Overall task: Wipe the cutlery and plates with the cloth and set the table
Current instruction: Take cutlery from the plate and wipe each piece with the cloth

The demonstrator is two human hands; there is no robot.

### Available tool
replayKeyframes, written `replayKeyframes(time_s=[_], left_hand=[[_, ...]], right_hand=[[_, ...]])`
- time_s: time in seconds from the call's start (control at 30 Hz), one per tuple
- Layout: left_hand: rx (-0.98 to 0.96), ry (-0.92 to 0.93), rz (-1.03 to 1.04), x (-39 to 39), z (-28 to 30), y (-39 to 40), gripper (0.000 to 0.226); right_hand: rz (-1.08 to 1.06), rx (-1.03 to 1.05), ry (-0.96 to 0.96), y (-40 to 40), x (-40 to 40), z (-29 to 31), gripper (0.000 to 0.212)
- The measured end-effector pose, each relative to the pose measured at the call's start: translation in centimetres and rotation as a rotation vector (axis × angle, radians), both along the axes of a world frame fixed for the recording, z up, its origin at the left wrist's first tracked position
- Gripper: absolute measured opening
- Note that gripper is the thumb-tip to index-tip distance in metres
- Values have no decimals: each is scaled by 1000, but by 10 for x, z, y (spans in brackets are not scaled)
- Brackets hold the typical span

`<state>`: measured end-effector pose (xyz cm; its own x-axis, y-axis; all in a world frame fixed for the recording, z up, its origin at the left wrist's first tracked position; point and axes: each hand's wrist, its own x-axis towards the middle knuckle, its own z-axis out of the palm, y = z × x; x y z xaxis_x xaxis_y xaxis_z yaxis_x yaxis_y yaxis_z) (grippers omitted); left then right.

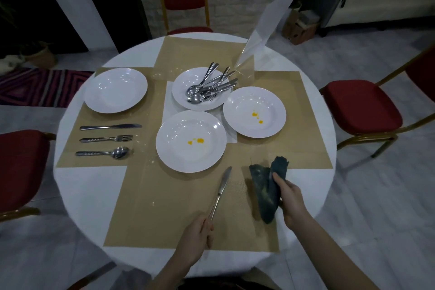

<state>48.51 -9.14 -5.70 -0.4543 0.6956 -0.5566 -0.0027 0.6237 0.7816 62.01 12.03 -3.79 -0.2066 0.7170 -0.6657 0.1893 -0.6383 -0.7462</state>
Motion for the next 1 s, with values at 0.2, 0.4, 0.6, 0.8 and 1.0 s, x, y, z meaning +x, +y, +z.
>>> replayKeyframes(time_s=[0.2,0.4,0.6,0.8,1.0], left_hand=[[-128,-46,-99,9,-20,11,29],[-164,39,-178,8,-24,2,28],[-331,263,-446,-2,-20,13,10],[-416,360,-592,-8,-9,26,12],[-322,423,-483,-10,-15,17,22]], right_hand=[[15,-73,12,-19,13,-7,32],[33,-78,78,-26,19,-6,25],[52,-82,69,-30,17,-7,25],[92,-77,75,-33,10,-7,29],[104,-61,85,-32,2,-8,30]])
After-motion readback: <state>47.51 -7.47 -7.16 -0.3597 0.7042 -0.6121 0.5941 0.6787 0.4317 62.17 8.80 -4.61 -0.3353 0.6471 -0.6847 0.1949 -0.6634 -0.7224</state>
